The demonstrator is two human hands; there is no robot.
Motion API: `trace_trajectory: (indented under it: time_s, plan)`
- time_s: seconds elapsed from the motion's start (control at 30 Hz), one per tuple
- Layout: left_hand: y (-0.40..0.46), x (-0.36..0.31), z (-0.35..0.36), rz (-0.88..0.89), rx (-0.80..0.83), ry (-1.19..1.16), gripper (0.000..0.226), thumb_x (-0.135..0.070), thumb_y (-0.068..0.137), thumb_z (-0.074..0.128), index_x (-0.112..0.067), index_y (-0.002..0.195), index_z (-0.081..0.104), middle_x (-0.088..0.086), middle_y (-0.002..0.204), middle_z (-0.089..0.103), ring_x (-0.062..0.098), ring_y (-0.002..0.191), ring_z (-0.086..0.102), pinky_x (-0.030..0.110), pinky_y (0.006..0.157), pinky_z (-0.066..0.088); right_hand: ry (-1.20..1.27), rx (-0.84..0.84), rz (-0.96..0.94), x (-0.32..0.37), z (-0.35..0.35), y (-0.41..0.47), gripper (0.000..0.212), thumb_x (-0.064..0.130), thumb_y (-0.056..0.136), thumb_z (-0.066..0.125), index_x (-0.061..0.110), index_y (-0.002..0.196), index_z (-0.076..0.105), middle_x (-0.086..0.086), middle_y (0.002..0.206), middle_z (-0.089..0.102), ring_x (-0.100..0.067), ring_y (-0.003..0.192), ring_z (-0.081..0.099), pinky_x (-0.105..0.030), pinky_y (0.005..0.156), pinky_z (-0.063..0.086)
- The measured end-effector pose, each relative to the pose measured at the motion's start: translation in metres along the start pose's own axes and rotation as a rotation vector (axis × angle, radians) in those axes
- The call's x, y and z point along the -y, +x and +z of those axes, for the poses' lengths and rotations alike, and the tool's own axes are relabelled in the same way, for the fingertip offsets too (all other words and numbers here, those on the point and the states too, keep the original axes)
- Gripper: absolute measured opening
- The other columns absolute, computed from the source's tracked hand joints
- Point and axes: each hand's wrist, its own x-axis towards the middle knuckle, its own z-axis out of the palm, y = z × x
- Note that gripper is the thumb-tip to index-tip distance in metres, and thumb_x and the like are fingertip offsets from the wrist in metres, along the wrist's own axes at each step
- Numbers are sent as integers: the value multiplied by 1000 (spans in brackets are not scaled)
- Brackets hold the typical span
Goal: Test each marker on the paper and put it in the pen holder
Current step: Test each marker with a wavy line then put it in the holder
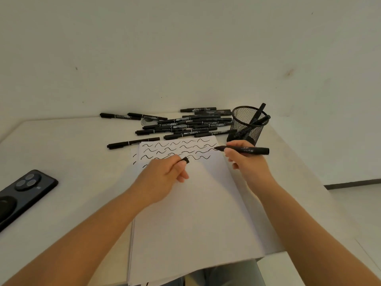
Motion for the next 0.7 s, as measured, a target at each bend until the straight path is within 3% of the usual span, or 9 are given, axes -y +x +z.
trace_trajectory:
  time_s: [0.1, 0.27, 0.43, 0.57, 0.7]
  plan:
    - [4, 4, 7, 17, -30, 79, 26, -32, 96, 38, -25, 84, 60, -21, 78, 65, -8, 79, 59, 17, 74, 45, -1, -36, -11, -9, 5, 9, 12, 12, 85, 60, 22, 79, 64, -2, 67, 62, 4, 52, 54, -10, 48, 41]
    - [2, 14, 12, 17, -4, 54, 23, -30, 95, 39, -32, 76, 52, -25, 80, 65, -11, 78, 57, 24, 75, 47, -102, -128, -45, -19, 10, 24, 15, 20, 85, 58, 25, 72, 61, 3, 61, 64, 0, 57, 59, -15, 60, 45]
    - [3, 16, 13, 9, 14, 47, 24, -32, 95, 39, -25, 84, 59, -40, 79, 59, -13, 79, 56, 15, 67, 41, -279, -17, -104, -20, 16, 27, 22, 23, 84, 58, 33, 66, 61, 9, 60, 66, 3, 65, 61, -7, 60, 43]
    - [2, 17, 13, 12, 21, 37, 24, -33, 95, 39, -27, 84, 60, -40, 80, 59, -11, 79, 56, 12, 68, 41, -291, -121, -83, -24, 11, 27, 20, 21, 86, 52, 19, 68, 61, -4, 60, 62, -3, 54, 53, -7, 47, 37]
    - [2, 18, 13, 2, 35, 21, 24, -33, 95, 39, -26, 85, 59, -40, 79, 59, -13, 79, 56, 9, 70, 41, -348, -242, -88, -24, 5, 24, 22, 22, 86, 52, 20, 66, 61, 3, 58, 60, 2, 55, 54, -5, 48, 36]
